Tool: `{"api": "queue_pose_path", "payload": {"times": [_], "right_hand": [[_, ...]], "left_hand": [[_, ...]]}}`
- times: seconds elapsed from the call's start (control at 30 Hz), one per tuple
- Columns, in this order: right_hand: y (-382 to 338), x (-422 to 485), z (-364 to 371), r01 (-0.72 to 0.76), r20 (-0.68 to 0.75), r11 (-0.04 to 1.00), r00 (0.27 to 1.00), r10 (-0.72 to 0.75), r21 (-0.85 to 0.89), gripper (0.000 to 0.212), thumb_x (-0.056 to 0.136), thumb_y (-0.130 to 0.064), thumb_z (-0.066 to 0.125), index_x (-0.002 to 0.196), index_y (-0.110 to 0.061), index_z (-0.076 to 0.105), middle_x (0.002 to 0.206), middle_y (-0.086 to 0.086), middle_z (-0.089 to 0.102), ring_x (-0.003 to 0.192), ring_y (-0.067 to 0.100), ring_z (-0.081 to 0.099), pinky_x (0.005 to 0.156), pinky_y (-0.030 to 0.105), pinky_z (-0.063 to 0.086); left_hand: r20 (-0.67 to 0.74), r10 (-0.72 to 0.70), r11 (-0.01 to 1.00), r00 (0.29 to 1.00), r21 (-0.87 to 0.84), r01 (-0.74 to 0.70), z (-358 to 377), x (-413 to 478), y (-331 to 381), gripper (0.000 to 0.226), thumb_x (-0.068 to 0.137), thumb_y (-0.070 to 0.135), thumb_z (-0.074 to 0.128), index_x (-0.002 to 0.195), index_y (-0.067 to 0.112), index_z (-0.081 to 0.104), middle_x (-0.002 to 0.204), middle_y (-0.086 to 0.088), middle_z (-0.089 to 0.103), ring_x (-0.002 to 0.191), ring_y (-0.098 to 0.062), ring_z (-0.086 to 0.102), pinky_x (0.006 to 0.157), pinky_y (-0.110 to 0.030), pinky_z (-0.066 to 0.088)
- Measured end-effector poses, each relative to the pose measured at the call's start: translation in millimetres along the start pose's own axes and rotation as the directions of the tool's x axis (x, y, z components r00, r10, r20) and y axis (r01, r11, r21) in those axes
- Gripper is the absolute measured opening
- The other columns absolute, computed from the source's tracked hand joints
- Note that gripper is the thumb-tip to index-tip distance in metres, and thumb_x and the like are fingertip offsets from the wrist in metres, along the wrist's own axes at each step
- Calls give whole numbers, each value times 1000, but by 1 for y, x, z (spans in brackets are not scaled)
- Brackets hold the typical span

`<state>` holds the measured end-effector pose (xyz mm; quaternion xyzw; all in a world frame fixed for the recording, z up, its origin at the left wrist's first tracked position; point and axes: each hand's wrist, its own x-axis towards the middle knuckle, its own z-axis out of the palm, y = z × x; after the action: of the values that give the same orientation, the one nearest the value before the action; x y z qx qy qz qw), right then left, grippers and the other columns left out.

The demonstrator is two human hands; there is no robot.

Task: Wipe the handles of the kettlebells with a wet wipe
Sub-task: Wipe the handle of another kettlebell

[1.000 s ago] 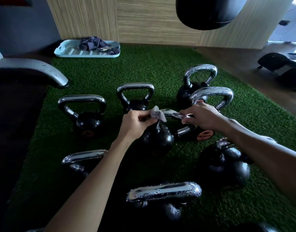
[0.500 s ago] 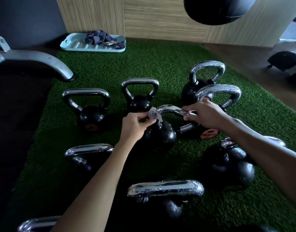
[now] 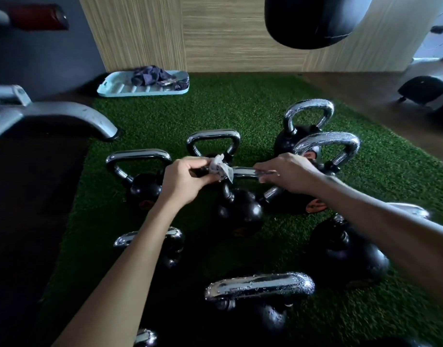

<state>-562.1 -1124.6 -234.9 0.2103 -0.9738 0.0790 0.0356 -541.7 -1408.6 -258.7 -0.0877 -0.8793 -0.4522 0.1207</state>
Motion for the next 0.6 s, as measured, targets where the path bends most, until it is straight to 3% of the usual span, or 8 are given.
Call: {"api": "queue_pose_path", "payload": {"times": [0.07,0.13,0.2,0.27,0.33,0.47,0.6], "right_hand": [[-17,7,6,-8,-7,999,1000,9,45,46,92,-56,64,136,-41,61,119,-4,74,99,18,71,70,26,48],[-31,15,8,-15,31,995,999,12,101,50,87,-56,70,134,-42,62,108,-4,76,94,18,71,69,27,48],[-40,20,2,-32,52,961,998,18,274,61,78,-52,82,134,-43,62,100,-11,75,94,10,70,74,25,48],[-45,17,-8,-81,65,833,996,54,547,74,72,-44,89,139,-40,58,113,-21,73,110,-1,65,90,19,47],[-44,13,-15,-108,106,659,993,43,744,78,72,-36,89,142,-33,57,120,-18,72,119,-3,62,100,19,43],[-51,13,-11,-120,72,489,991,115,864,61,69,-28,89,126,-17,71,111,-3,77,109,11,71,106,37,52],[-53,13,-4,-130,25,404,967,255,906,36,76,-24,88,110,-15,79,100,-1,79,102,16,73,99,32,56]], "left_hand": [[17,33,999,999,24,-34,-1,5,2,44,72,35,90,113,24,79,120,12,69,93,4,61,75,1,38],[25,59,998,998,32,-59,-2,8,4,45,72,34,91,114,24,79,123,9,65,83,7,56,71,0,37],[35,100,994,994,34,-102,-3,11,7,46,71,35,91,114,26,78,125,9,60,82,12,51,71,0,36],[38,121,992,992,28,-122,-6,15,7,47,71,37,90,115,28,77,126,10,56,89,13,49,73,2,34],[37,148,989,988,15,-149,-7,18,7,46,71,37,90,115,29,77,126,10,55,97,15,48,75,3,34],[49,227,974,973,13,-228,0,23,12,46,69,36,91,113,26,79,121,7,57,105,3,52,79,3,33],[76,272,962,959,16,-274,3,30,17,54,61,46,92,111,30,79,113,10,59,102,-5,57,79,-3,36]]}}
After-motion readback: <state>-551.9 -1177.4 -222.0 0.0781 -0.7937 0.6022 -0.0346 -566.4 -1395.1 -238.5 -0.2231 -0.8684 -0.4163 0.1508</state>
